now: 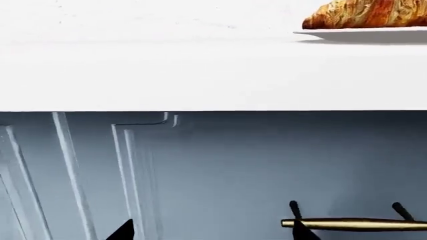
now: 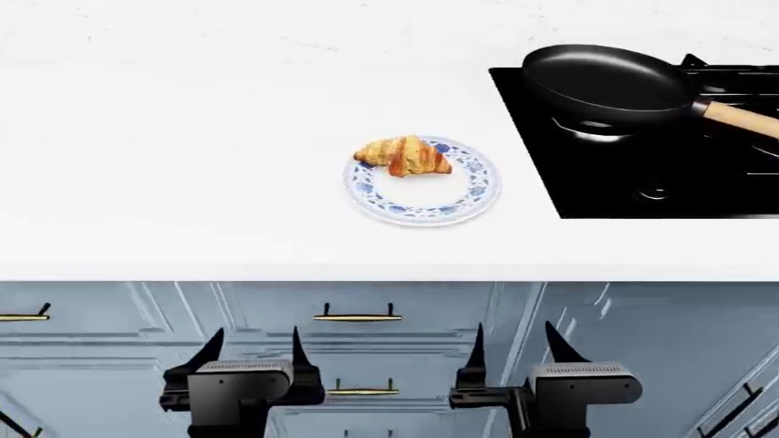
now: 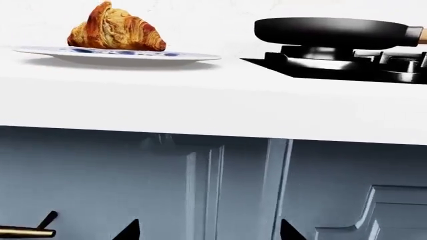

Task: Pick the croissant and place it on the pan. Then turn on the stove to warm the croissant.

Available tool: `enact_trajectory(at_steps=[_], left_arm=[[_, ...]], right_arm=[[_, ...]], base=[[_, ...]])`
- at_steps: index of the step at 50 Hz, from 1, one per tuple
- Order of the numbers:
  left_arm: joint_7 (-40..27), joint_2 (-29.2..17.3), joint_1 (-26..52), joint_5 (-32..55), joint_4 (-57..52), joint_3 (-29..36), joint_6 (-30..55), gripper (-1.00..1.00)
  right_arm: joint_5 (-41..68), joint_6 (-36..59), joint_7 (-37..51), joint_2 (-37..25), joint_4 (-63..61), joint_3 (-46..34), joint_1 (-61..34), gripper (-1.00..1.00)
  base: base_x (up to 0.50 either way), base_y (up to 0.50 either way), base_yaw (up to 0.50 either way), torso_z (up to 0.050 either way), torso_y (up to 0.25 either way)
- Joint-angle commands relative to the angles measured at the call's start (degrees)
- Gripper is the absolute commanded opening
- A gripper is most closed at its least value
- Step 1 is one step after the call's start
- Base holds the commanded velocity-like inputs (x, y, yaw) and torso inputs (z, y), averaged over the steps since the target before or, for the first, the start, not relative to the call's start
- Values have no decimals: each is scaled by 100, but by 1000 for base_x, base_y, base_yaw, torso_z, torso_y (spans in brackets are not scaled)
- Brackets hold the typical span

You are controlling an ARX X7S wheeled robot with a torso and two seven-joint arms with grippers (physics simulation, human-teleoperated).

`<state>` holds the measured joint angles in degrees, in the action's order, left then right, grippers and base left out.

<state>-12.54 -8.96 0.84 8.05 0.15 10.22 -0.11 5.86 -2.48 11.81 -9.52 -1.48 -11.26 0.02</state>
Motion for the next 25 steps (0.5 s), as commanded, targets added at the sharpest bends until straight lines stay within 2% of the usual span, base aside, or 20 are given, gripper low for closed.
enact_trajectory(at_steps=[1, 10, 18, 25], left_arm=[[-23, -37, 7, 35, 3, 60, 17, 100], [-40, -71, 2, 57, -36, 107, 40, 100], [30, -118, -87, 231, -178, 76, -94, 100], [47, -155, -63, 271, -156, 107, -46, 100]], right_arm=[[28, 0, 44, -35, -2, -39, -5, 100], [22, 29, 85, -63, -7, -81, -17, 100], [121, -64, 83, -66, -3, -76, 2, 100], [127, -66, 105, -87, 1, -105, -4, 100]], base=[[0, 500, 0, 0, 0], [0, 500, 0, 0, 0], [0, 0, 0, 0, 0], [0, 0, 0, 50, 0]])
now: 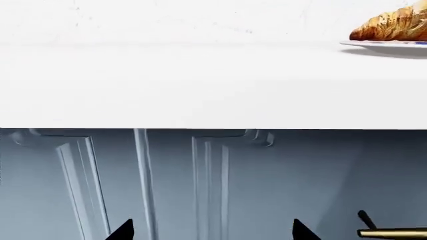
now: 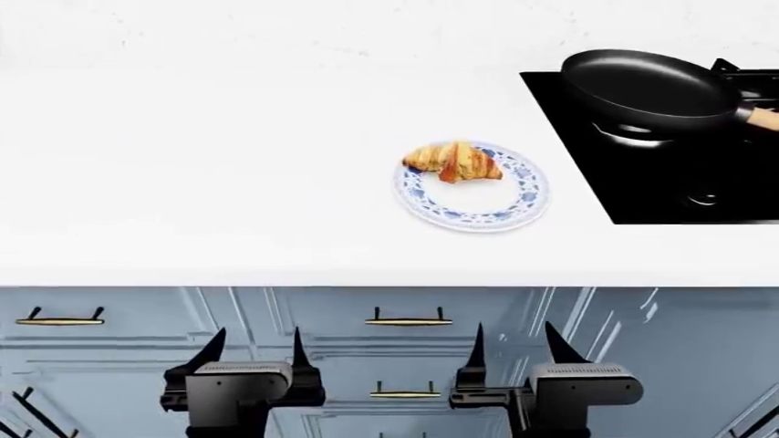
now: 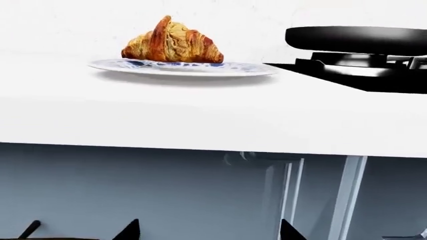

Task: Pick the croissant and place it on the pan. Then turn on the stove to warm the croissant.

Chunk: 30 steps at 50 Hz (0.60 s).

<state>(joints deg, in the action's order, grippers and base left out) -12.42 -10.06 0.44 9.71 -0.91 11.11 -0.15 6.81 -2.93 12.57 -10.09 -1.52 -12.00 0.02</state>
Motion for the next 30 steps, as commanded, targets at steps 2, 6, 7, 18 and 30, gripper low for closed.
enact_trajectory(at_steps=[2, 6, 7, 18, 30], left_arm=[[30, -53, -23, 84, -46, 35, -74, 100], [18, -62, -21, 88, -31, 47, -90, 100], [17, -66, -26, 85, -39, 52, -106, 100], [-14, -88, -34, 146, -61, 59, -123, 100], [19, -163, -81, 129, -151, 156, -167, 100]], right_arm=[[41, -26, 35, -35, 12, -33, -7, 100], [50, -40, 45, -46, 15, -44, -5, 100], [51, -36, 45, -49, 19, -51, -7, 100], [73, -20, 90, -74, -5, -81, -15, 100], [79, -7, 135, -112, -53, -119, -15, 100]], base=[[0, 0, 0, 50, 0], [0, 0, 0, 50, 0], [0, 0, 0, 50, 0], [0, 0, 0, 50, 0], [0, 0, 0, 50, 0]])
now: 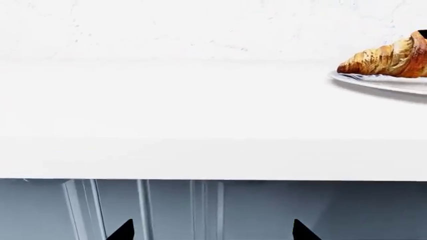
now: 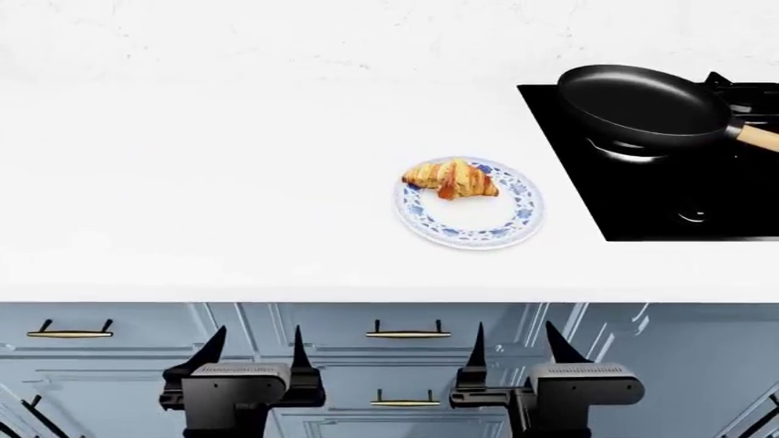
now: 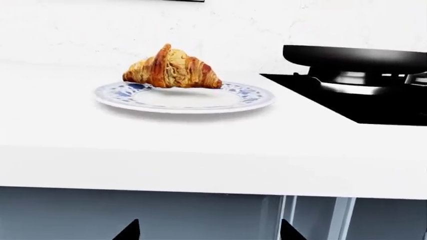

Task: Pick the croissant and place it on the pan. Then turn on the stove to warm the croissant.

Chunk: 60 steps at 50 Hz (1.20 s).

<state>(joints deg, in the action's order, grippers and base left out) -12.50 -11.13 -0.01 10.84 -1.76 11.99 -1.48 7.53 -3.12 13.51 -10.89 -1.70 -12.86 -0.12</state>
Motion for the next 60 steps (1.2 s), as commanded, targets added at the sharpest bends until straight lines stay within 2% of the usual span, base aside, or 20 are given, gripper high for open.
enact_trajectory(at_steps=[1, 4, 8, 9, 11, 15, 16, 18, 26, 31, 34, 40, 48, 60], left_arm=[[24, -60, -36, 15, -64, 71, -39, 100], [-59, -93, -29, 71, -437, 62, 246, 100], [-312, -242, 108, 221, -1177, 93, 1621, 100], [-246, -291, 198, 720, -1469, -35, 2338, 100], [-329, -511, 319, 530, -1917, 47, 2594, 100], [-403, -688, 503, 912, -2655, -128, 3468, 100], [-246, -853, 474, 1037, -2965, -63, 3633, 100], [-250, -920, 535, 1327, -3211, -211, 4021, 100], [-271, -995, 968, 1857, -3618, -621, 4491, 100], [-149, -1188, 1426, 2187, -3799, -667, 4952, 100], [-197, -1176, 1754, 2438, -3789, -831, 5248, 100], [-433, -1013, 2390, 3107, -3624, -1230, 6020, 100], [-397, -1023, 2454, 3078, -3571, -1220, 5904, 100], [-396, -1035, 2499, 3149, -3588, -1198, 5911, 100]], right_arm=[[6, 12, 44, -37, -41, -37, -1, 100], [2, 146, 109, -61, -287, -26, 16, 100], [69, 1577, 34, -393, -1820, -212, -35, 100], [133, 1871, -32, -501, -2213, -243, -37, 100], [203, 2530, -39, -675, -2858, -239, -107, 100], [533, 3257, -57, -774, -3431, -90, -263, 100], [1095, 3792, -4, -648, -3679, 271, -320, 100], [1420, 4377, 128, -695, -4033, 545, -484, 100], [2292, 5844, 223, -1115, -5134, 1147, -1197, 100], [3350, 7951, 566, -1230, -5505, 1635, -2416, 100], [3787, 8774, 665, -1177, -5606, 1835, -3132, 100], [4258, 9274, 855, -1049, -5472, 2092, -3801, 100], [5215, 9257, 1612, -1107, -5163, 2187, -4079, 100], [6099, 9200, 2354, -1323, -4955, 2123, -4279, 100]], base=[[0, 0, 0, 50, 0], [0, 0, 0, 46, 0], [0, 0, 0, 0, 0], [0, 0, 0, 0, 0], [0, 0, 0, 0, 0], [0, 0, 0, 0, 0], [0, 0, 0, 0, 0], [0, 0, 0, 0, 0], [0, 0, 0, 0, 0], [0, 0, 0, 0, 0], [0, 0, 0, 0, 0], [0, 0, 0, 0, 0], [136, 0, 0, 0, 0], [340, 0, 0, 0, 0]])
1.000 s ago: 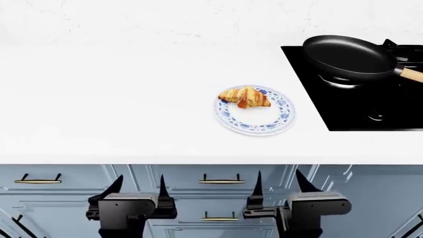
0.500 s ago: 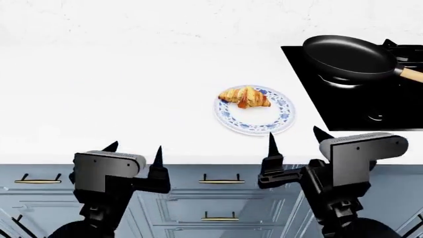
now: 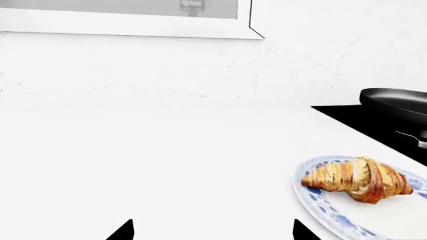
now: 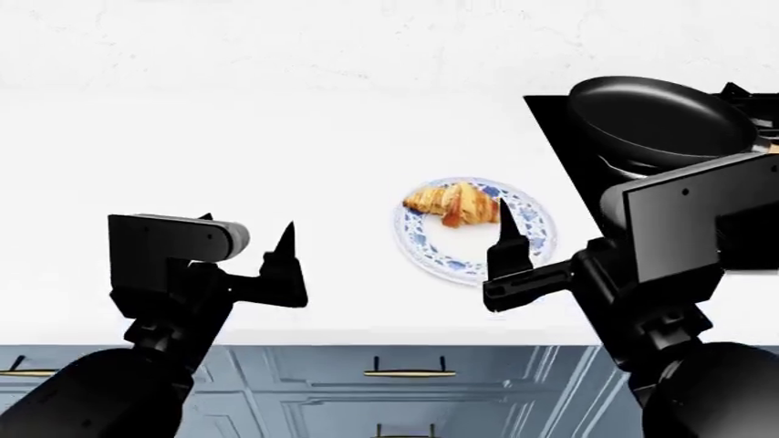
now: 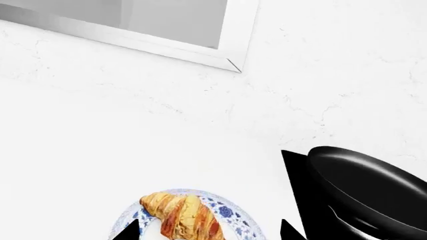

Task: Pick the croissant and place it on the pan. Then turn on the stove to warm the croissant.

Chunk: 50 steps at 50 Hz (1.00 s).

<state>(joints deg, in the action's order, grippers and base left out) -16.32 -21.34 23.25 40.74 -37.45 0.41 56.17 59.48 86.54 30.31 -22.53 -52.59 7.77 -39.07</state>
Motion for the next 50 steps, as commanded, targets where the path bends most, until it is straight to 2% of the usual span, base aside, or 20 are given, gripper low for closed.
enact_trajectory(at_steps=[1, 25, 29, 34, 37, 43, 50], left_arm=[[-10, -15, 169, 163, -16, -36, 143, 100], [4, -46, 175, 206, -5, 3, 34, 100], [18, -61, 141, 192, -8, 28, -2, 100], [44, -72, 109, 168, 21, 56, -62, 100], [74, -71, 104, 138, 71, 88, -114, 100], [119, -60, 92, 150, 123, 112, -175, 100], [147, -72, 78, 128, 193, 131, -246, 100]], right_arm=[[942, 216, 719, -182, 150, 46, -390, 100], [2193, 5, 1812, -558, 410, -141, -695, 100], [3199, 4, 2483, -753, 667, -238, -988, 100], [5277, -628, 3850, -1559, 1276, -1198, -1926, 100], [6267, -989, 4275, -1972, 1487, -1833, -2683, 100], [7387, -992, 4483, -2354, 1964, -2912, -4030, 100], [7938, -629, 4167, -2409, 2489, -3512, -4687, 100]], base=[[340, 0, 0, 0, 0], [328, 0, 0, 0, 0], [0, 0, 0, 0, 0], [0, 0, 0, 0, 0], [0, 0, 0, 0, 0], [0, 0, 0, 0, 0], [0, 0, 0, 0, 0]])
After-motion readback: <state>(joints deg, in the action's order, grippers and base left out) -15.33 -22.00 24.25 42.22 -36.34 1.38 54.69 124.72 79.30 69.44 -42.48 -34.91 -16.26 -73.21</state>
